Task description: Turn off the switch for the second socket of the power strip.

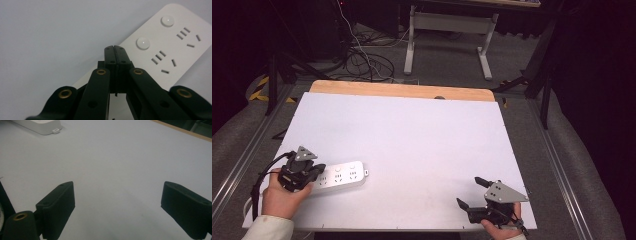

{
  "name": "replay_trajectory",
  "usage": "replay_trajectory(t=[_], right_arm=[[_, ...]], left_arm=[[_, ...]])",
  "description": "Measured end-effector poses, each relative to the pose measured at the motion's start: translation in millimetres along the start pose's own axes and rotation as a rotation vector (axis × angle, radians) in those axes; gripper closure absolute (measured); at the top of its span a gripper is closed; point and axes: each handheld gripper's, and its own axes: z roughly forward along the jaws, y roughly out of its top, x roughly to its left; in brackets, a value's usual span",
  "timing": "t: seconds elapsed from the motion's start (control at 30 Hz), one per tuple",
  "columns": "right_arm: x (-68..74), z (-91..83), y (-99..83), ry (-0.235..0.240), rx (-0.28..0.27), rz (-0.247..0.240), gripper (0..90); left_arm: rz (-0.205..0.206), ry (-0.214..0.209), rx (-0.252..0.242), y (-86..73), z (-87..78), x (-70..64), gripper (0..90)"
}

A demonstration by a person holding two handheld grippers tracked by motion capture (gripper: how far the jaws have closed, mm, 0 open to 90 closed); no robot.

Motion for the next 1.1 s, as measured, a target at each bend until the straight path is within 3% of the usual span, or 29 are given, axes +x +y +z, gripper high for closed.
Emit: replay_trajectory(t=[0.13, 0.63, 0.7, 0.77, 1.0, 1.1], right_arm=[[0.4, 0.4, -0.1, 0.001, 0.003, -0.003, 12.7], [0.4, -0.2, -0.3, 0.001, 0.001, -0.001, 12.7], [0.1, -0.1, -0.4, 0.0, 0.003, -0.002, 12.8], [0.2, 0.1, -0.4, 0.003, 0.001, 0.001, 12.7], [0.1, 0.0, -0.5, 0.003, 0.0, 0.002, 12.7], [0.3, 0.4, -0.5, 0.005, 0.002, -0.001, 12.7]], left_arm=[[0.017, -0.011, -0.046, 5.1, -13.3, -5.6, 90.0], [0.028, -0.036, -0.084, 8.3, -32.6, -8.6, 89.8], [0.019, -0.05, -0.104, 8.3, -36.1, -8.6, 80.7], [0.014, -0.073, -0.132, 8.2, -39.1, -8.3, 78.8], [0.009, -0.112, -0.195, 7.4, -44.8, -8.9, 51.8], [0.023, -0.114, -0.218, 6.2, -47.2, -8.1, 47.5]])
